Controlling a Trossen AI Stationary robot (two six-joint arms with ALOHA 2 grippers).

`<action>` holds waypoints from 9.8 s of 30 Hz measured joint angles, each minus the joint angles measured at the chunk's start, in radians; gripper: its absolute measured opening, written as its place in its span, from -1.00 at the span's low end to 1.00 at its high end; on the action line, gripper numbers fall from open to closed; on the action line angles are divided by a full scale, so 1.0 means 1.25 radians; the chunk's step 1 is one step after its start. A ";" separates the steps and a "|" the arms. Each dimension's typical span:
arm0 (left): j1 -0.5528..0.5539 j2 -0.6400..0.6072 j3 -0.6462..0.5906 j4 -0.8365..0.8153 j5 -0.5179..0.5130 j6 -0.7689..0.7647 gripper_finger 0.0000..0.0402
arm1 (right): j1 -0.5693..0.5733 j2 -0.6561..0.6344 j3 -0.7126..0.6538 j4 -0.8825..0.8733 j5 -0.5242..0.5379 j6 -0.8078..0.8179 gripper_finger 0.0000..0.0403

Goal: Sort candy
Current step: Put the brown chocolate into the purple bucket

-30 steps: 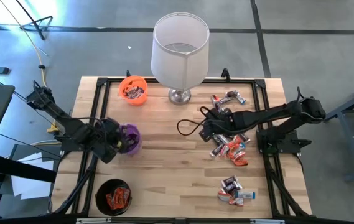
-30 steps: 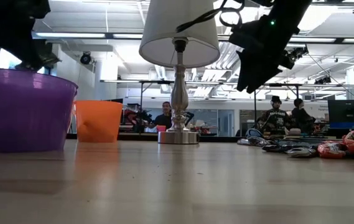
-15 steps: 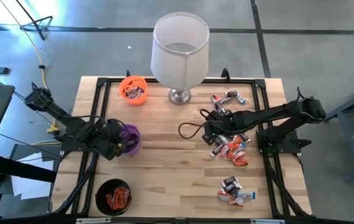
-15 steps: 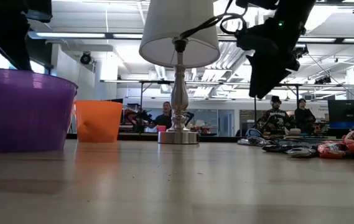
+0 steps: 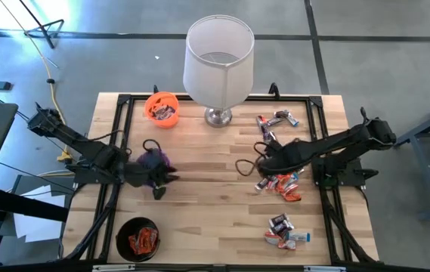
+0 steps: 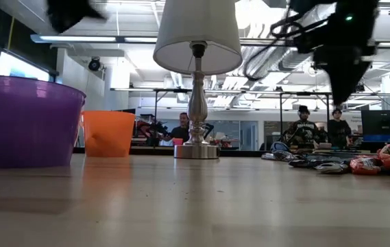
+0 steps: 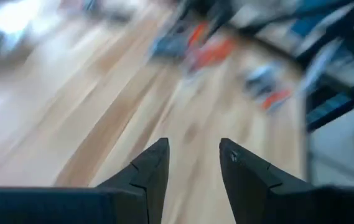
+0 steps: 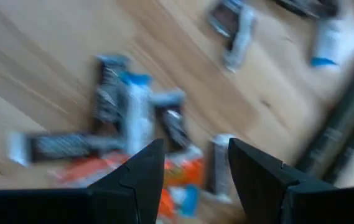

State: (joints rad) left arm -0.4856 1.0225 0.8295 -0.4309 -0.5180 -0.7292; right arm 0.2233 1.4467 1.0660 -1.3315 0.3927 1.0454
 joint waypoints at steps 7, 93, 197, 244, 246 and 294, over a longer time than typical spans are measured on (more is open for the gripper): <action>0.018 0.000 0.001 0.175 -0.008 0.152 -0.36 | 0.063 0.000 -0.086 -0.050 -0.006 0.059 -0.14; 0.017 0.000 0.001 0.070 -0.013 0.229 -0.36 | -0.668 0.021 -0.250 0.469 -0.348 -0.468 -0.94; 0.190 0.261 0.001 0.702 0.070 0.551 -0.98 | 0.167 0.162 0.214 0.913 0.455 -0.781 -0.40; 0.274 -0.109 0.000 -0.497 0.165 -0.201 -1.00 | 0.038 0.160 0.214 -0.121 0.299 0.127 0.00; 0.266 -0.108 0.000 -0.500 0.165 -0.251 -1.00 | 0.008 0.160 0.214 -0.151 0.299 0.129 0.00; 0.269 0.048 0.012 -0.457 0.302 0.065 -0.55 | -0.164 0.107 0.214 -0.175 0.154 -0.173 0.00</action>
State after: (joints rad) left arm -0.1496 1.0824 0.8448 -1.0027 -0.1404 -0.6476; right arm 0.0189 1.5799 1.3331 -1.5499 0.5851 0.8296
